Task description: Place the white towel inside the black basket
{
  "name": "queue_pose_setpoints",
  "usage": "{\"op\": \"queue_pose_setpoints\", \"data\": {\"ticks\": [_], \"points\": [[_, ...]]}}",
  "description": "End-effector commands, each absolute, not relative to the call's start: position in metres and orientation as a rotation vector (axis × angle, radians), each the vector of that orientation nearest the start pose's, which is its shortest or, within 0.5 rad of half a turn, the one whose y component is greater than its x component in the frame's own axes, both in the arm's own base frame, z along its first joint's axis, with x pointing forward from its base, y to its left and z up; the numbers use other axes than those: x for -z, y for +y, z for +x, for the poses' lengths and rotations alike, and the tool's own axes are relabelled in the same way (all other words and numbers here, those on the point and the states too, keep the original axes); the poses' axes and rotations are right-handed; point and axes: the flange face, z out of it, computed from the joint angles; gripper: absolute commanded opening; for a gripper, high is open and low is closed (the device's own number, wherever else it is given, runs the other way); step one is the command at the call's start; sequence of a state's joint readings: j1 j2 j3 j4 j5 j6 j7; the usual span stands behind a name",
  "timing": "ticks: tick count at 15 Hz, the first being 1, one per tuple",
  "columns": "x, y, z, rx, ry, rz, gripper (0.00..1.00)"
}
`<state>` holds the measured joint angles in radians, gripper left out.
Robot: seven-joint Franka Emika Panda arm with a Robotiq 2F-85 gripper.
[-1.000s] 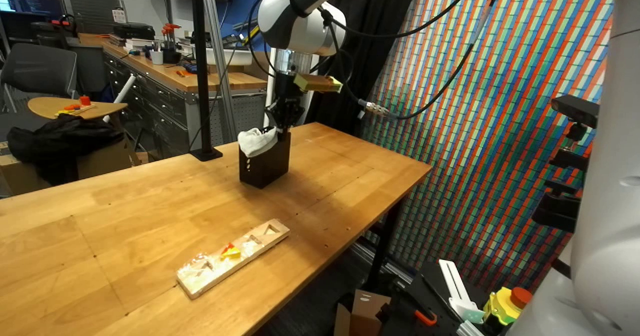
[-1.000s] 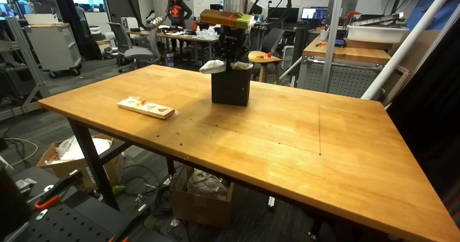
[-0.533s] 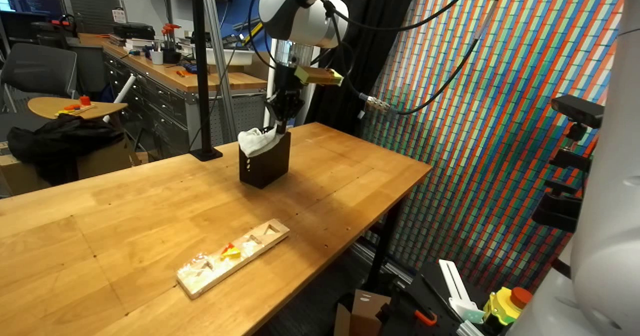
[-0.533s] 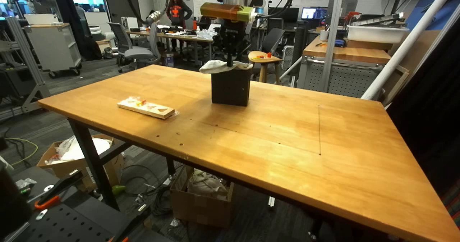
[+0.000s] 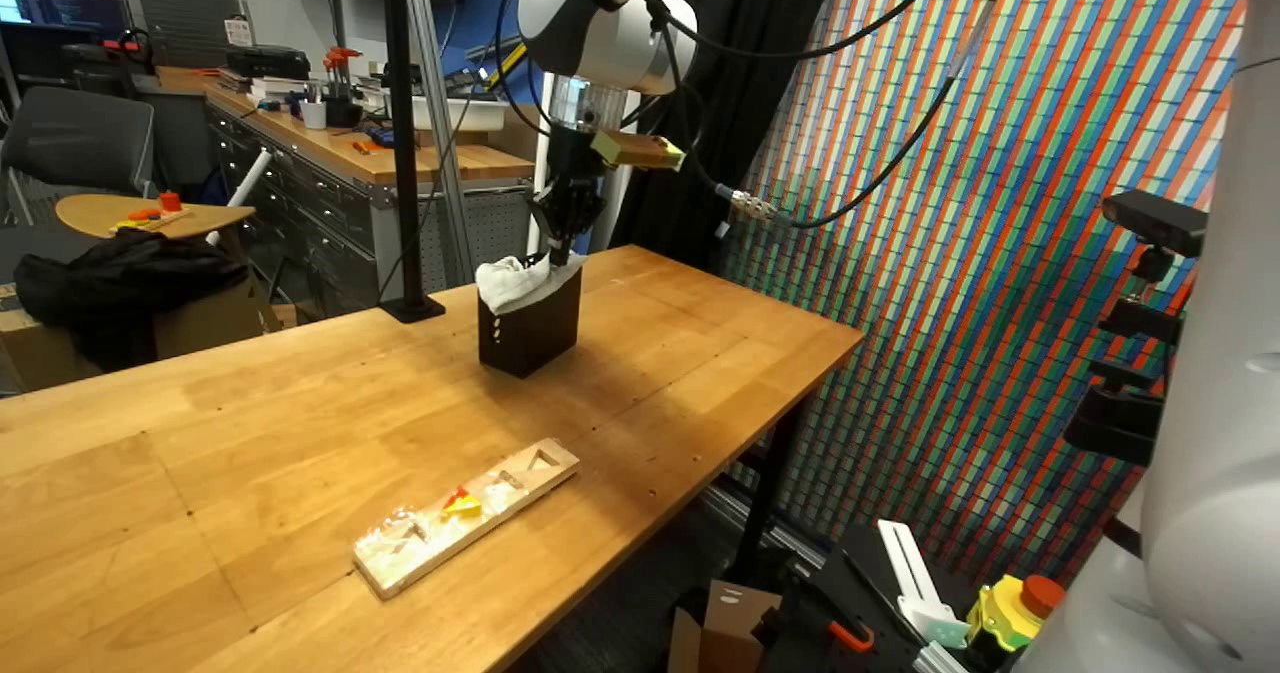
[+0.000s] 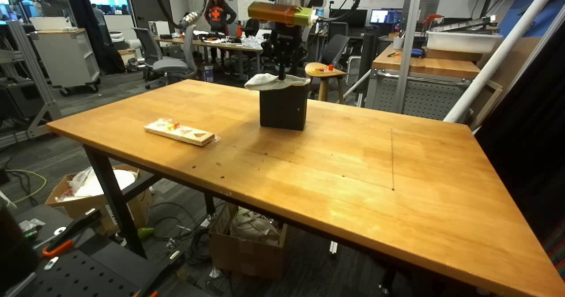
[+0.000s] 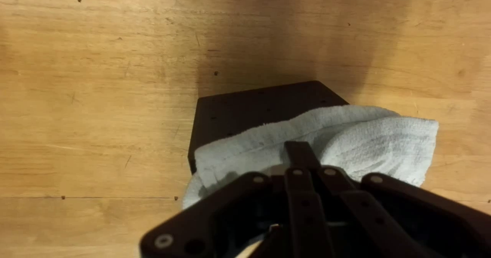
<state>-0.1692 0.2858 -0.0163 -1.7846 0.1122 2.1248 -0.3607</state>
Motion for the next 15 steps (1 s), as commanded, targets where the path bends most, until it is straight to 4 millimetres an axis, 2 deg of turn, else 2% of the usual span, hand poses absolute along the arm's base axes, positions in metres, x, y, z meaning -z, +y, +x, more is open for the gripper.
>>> {"op": "queue_pose_setpoints", "data": {"ticks": [1,7,15], "points": [[-0.41,-0.115,0.636,0.16,-0.237,-3.031,0.02],[-0.412,-0.113,0.647,0.194,-0.307,-3.015,0.02],[-0.388,-0.108,0.666,0.152,-0.368,-2.985,0.02]]}}
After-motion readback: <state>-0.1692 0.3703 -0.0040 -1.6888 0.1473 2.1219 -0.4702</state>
